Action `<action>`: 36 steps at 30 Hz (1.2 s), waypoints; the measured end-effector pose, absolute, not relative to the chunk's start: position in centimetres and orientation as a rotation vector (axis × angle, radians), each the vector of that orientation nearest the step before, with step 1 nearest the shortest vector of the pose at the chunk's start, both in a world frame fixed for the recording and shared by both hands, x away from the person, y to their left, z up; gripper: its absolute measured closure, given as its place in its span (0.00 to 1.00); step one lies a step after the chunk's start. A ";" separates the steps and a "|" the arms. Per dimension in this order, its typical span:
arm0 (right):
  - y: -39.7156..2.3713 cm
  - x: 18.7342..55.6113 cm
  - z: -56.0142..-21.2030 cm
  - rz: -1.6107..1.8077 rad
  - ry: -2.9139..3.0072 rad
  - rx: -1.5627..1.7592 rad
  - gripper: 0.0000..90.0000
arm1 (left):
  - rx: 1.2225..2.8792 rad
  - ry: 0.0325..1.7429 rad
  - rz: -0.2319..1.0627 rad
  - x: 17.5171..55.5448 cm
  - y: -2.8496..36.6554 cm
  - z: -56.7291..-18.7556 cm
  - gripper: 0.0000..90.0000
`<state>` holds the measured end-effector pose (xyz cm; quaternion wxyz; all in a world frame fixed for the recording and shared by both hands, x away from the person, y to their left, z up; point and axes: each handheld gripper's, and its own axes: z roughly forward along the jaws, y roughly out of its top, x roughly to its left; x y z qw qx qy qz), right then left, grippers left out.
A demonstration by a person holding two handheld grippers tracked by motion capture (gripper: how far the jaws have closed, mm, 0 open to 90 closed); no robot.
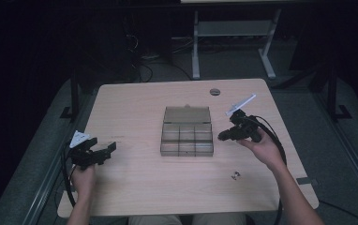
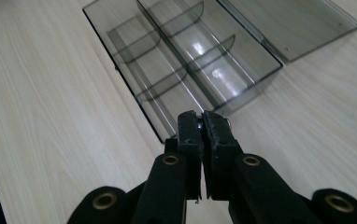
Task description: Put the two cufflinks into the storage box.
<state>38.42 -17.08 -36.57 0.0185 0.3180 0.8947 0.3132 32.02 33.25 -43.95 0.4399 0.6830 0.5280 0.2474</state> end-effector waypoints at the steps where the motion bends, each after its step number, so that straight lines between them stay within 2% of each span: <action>1: -16.6 38.9 -36.5 0.979 2.785 0.974 0.96 | 1.697 1.311 0.613 32.0 33.3 -44.0 0.14; 36: -7.0 43.5 -36.1 0.997 2.894 0.789 0.96 | 1.691 1.311 0.612 31.9 33.4 -43.8 0.14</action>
